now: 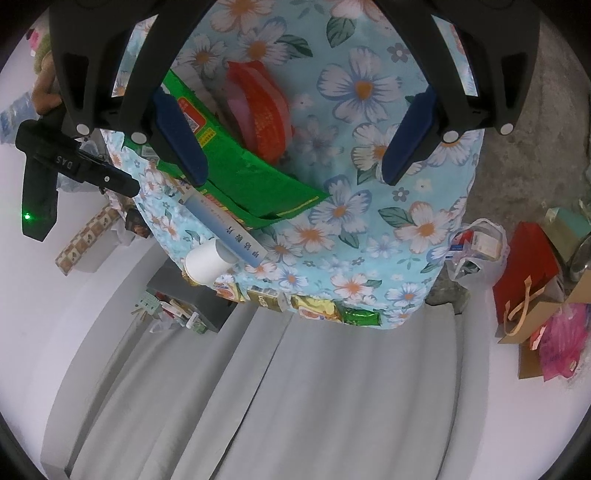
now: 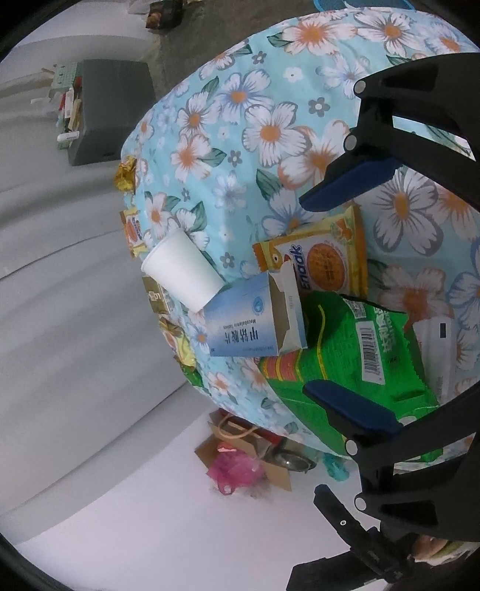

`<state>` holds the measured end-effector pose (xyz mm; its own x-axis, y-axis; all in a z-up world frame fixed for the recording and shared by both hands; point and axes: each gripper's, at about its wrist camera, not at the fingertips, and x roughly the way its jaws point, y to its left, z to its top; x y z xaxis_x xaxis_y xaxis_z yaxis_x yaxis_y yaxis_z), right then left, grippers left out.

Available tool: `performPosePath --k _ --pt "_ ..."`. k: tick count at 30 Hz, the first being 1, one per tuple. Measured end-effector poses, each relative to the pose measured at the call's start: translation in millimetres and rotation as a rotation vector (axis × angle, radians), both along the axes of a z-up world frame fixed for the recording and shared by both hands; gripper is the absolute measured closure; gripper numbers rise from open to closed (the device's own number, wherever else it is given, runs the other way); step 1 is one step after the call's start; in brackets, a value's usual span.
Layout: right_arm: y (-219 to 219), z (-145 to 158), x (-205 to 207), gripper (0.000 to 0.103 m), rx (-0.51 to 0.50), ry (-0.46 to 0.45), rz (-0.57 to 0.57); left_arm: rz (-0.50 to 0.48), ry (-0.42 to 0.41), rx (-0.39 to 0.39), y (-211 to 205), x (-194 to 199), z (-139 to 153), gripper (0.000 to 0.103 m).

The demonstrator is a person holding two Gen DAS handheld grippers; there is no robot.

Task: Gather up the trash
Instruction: 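Approach the blue medicine box and white paper cup with both tools, then grasp the blue medicine box with the left tool while the right tool grasps the white paper cup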

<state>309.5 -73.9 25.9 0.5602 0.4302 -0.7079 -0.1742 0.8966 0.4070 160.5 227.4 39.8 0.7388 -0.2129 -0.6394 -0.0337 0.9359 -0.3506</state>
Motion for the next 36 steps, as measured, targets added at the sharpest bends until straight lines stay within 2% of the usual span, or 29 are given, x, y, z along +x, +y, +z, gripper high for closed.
performPosePath --k 11,19,32,36 --pt "-9 8 -2 0.013 -0.005 -0.023 -0.011 0.041 -0.004 0.017 7 -1 1 0.012" --pt "-34 4 1 0.016 0.035 0.020 -0.031 0.063 -0.025 -0.027 9 -8 -1 0.012" --pt "-42 1 36 0.020 0.144 0.105 -0.014 0.085 -0.029 -0.083 34 -12 -14 0.012" --pt "-49 1 58 0.020 0.228 0.156 -0.001 0.055 -0.049 -0.126 40 -2 -8 0.012"
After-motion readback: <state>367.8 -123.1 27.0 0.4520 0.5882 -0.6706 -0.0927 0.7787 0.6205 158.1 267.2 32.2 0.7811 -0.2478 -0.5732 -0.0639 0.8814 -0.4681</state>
